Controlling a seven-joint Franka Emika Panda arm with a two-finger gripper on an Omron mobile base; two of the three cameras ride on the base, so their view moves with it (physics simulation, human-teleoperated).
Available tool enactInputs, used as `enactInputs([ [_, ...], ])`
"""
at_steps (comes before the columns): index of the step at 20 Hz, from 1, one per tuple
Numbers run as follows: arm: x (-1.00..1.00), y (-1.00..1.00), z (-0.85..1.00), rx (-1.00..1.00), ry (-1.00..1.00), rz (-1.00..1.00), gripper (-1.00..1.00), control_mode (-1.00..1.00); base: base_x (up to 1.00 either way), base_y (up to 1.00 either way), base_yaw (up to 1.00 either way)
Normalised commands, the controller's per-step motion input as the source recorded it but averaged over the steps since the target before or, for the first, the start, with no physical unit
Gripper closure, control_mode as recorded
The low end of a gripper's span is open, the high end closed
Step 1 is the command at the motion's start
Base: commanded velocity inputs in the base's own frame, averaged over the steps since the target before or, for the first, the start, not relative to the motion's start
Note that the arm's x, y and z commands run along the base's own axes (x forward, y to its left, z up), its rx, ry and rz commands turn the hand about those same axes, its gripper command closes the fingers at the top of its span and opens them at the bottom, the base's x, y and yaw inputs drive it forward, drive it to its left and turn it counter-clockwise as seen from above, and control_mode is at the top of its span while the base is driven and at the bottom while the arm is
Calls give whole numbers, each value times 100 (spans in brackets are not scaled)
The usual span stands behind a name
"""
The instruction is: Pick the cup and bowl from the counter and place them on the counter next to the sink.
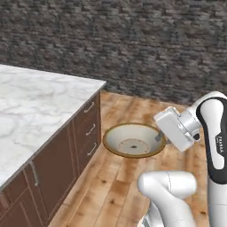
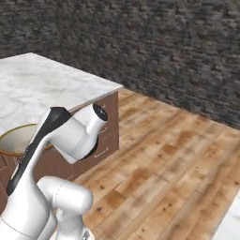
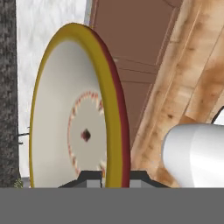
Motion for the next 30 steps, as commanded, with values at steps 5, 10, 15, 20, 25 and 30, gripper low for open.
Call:
enactInputs([
  [5,0,0,0,0,0,0,100,100,0,-4,84],
  [10,0,0,0,0,0,0,100,100,-1,-24,78],
  [15,0,0,0,0,0,0,100,100,4,-38,61],
  [20,0,0,0,0,0,0,100,100,62,-61,38],
  [25,0,0,0,0,0,0,100,100,55,-85,25],
  [30,0,0,0,0,0,0,100,100,49,-47,7],
])
